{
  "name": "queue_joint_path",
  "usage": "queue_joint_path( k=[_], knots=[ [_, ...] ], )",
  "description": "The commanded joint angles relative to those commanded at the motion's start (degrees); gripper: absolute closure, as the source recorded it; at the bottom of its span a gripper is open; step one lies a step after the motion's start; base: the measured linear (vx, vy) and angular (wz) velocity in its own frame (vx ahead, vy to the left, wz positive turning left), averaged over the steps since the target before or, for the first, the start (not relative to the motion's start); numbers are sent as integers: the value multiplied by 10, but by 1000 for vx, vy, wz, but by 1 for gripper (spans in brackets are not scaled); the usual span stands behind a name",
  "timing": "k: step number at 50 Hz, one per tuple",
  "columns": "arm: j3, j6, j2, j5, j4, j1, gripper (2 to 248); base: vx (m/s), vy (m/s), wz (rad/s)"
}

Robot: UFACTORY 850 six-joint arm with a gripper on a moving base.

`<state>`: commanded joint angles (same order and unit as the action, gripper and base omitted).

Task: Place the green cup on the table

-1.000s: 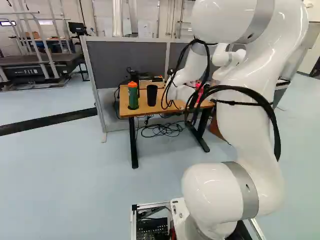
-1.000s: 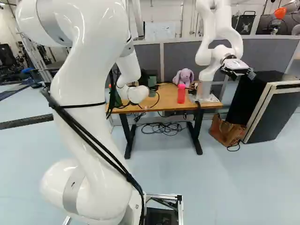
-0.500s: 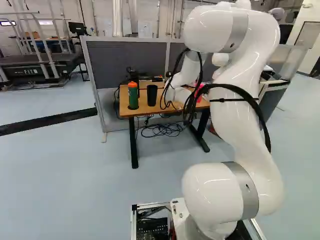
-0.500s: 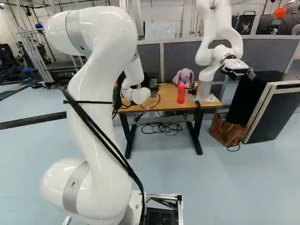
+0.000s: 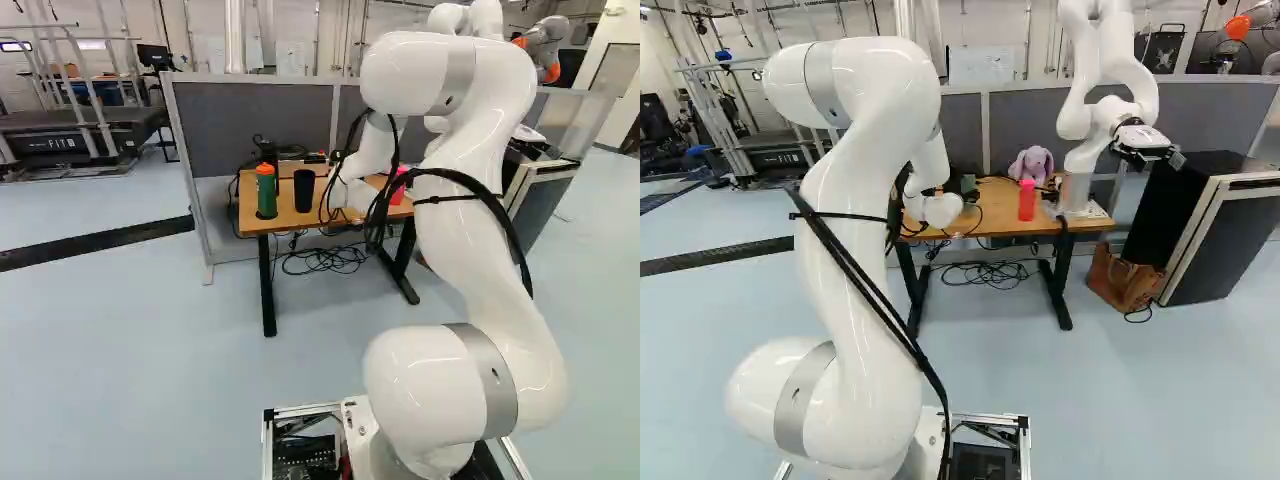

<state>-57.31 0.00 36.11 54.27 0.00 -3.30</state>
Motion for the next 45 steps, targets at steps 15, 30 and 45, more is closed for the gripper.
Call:
queue_joint_path(
  k=[15,30,45],
  knots=[
    [-4,0,18,0,0,0,133,0,0,0],
    [-5,0,20,0,0,0,74,0,0,0],
    [-5,0,20,0,0,0,3,0,0,0]
  ],
)
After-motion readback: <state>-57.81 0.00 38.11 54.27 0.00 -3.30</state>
